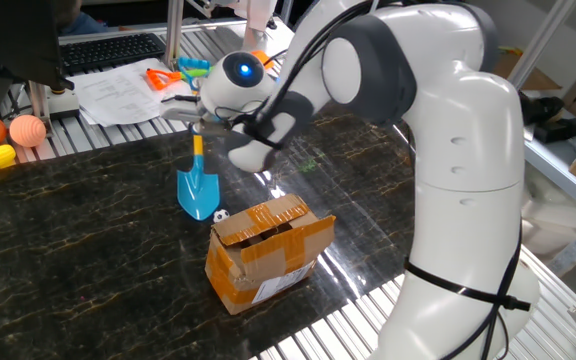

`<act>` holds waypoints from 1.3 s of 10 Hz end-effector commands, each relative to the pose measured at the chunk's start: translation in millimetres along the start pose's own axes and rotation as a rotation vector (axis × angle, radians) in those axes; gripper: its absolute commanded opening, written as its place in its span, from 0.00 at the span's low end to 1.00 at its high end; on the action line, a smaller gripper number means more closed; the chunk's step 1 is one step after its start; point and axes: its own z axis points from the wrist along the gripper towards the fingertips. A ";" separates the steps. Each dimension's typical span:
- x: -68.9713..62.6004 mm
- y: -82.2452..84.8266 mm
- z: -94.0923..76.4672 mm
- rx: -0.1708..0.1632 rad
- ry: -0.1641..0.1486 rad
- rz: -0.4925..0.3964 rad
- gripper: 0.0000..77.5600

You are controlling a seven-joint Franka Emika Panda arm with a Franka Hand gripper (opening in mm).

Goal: Use a shovel to scoop up an object

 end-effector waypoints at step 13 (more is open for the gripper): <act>50.9 -0.8 -25.2 0.048 0.032 -0.143 0.02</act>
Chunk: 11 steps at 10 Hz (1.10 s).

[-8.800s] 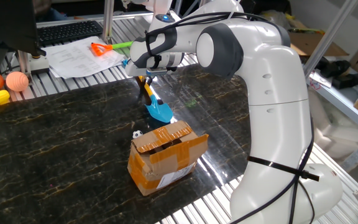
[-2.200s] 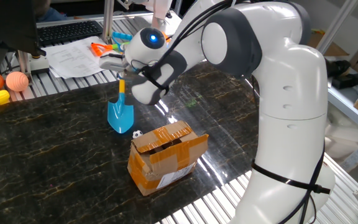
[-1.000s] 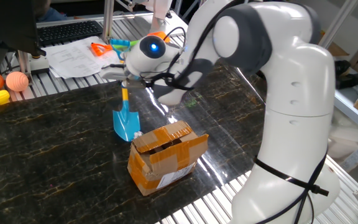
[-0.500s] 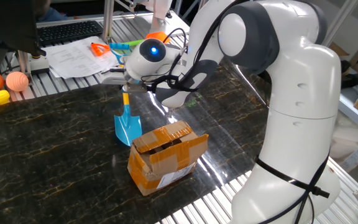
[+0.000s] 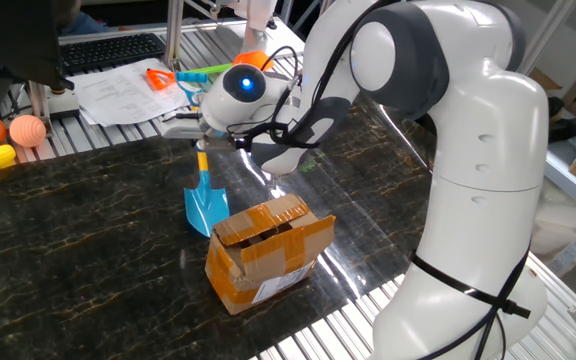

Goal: Use a shovel to scoop up an object

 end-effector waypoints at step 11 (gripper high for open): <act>36.7 -10.6 -17.3 0.049 0.071 -0.118 0.02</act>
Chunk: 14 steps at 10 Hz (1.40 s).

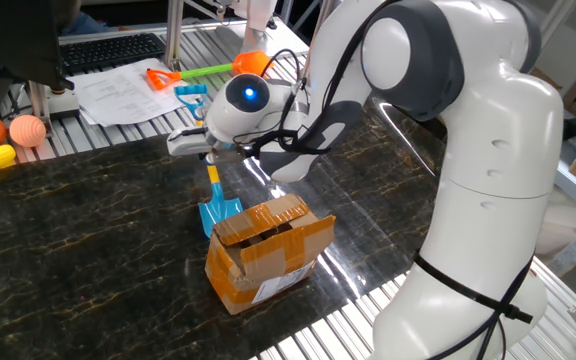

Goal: Use a shovel to scoop up an object

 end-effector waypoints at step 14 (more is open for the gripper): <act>5.6 9.2 13.9 0.043 0.251 -0.014 0.02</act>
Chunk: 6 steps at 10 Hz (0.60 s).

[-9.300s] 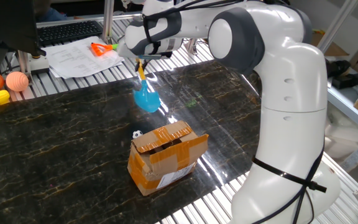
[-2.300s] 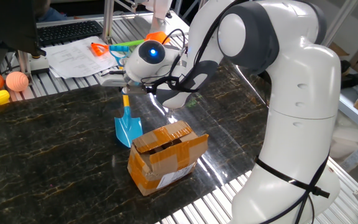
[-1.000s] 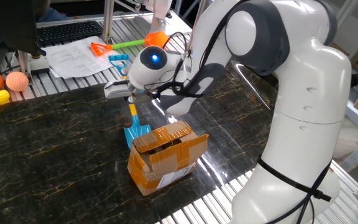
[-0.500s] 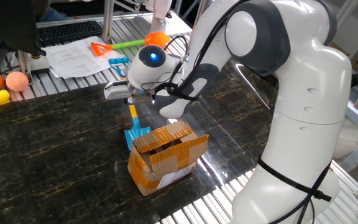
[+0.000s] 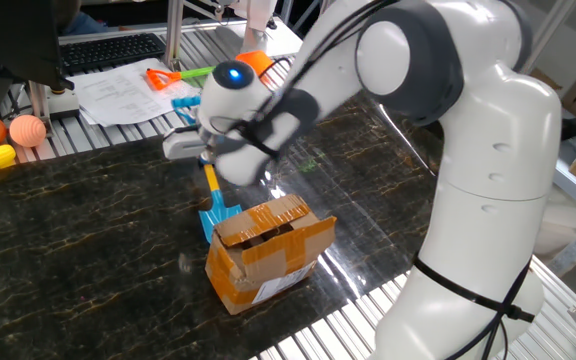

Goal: Use a shovel to scoop up an object

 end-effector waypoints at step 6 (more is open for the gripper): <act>-11.1 7.1 4.5 0.026 0.150 -0.026 0.02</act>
